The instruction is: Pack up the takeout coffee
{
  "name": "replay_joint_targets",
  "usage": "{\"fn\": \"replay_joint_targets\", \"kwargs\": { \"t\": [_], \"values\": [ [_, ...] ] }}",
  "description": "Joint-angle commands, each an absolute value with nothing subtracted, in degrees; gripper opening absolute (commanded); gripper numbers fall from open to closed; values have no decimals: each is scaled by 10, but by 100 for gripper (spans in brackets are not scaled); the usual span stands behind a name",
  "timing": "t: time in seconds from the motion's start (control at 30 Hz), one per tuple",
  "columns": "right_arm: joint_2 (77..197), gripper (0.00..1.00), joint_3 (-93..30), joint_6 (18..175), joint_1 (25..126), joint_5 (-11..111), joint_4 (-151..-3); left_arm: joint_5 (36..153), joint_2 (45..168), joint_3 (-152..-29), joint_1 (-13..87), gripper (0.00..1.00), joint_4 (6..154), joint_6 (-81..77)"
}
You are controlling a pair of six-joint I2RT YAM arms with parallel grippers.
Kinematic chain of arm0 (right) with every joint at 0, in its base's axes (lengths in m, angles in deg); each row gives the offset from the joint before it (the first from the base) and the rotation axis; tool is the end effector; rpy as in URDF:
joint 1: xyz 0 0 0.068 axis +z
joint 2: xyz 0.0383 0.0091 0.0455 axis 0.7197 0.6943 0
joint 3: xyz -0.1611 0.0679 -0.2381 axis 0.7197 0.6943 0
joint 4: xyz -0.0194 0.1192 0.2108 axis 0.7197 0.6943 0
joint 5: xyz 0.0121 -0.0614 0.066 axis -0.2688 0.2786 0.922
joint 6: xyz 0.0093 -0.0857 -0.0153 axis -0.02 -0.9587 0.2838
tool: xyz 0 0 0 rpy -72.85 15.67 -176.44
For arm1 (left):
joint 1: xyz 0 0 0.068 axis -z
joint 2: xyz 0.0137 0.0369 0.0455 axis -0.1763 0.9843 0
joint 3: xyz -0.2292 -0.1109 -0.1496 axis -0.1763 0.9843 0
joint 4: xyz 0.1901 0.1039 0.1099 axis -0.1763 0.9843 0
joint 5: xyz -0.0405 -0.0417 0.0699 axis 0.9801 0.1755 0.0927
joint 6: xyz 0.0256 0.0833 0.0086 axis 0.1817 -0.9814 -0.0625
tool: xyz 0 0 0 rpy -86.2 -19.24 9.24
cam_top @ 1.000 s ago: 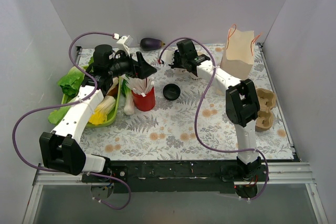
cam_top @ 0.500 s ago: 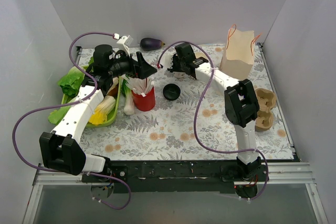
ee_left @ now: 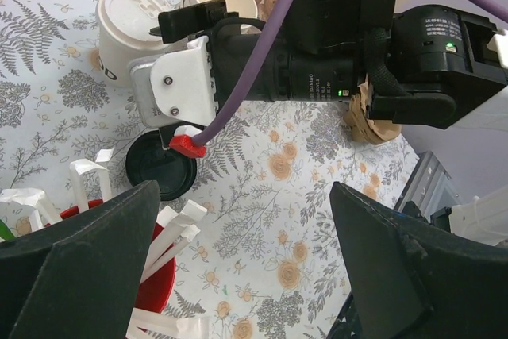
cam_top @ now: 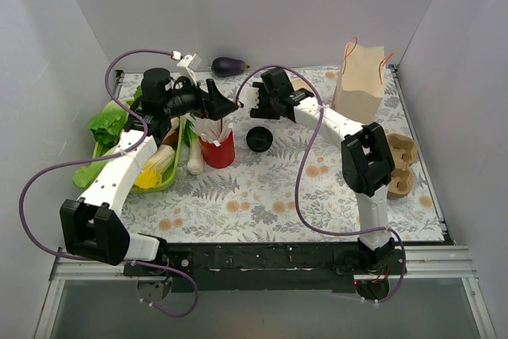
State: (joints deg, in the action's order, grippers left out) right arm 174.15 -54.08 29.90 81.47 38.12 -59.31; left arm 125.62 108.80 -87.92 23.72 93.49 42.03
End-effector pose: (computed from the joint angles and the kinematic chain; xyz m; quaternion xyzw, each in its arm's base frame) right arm 0.4169 0.2888 0.2538 -0.6504 0.6193 -0.1283 0.4206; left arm 0.2950 -0.1217 0.3795 -0.0959 0.7856 -0.5364 0.2932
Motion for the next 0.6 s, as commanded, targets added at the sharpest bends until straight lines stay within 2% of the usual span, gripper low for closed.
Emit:
{"fn": "replay_joint_targets", "kwargs": {
  "t": [0.0,0.17,0.23,0.43,0.57],
  "values": [
    [1700,71,-590,334,819,392,-566,1267,1072,-881,233,89,919,422],
    [1679,74,-634,382,819,419,-504,1268,1079,-899,230,90,916,423],
    [1646,74,-638,418,817,447,-431,1263,1080,-907,230,90,919,418],
    [1458,71,-499,525,778,503,-297,1251,1084,-921,226,91,899,405],
    [1357,68,-396,577,665,480,-202,1266,1091,-928,226,91,877,399]
  ]
}}
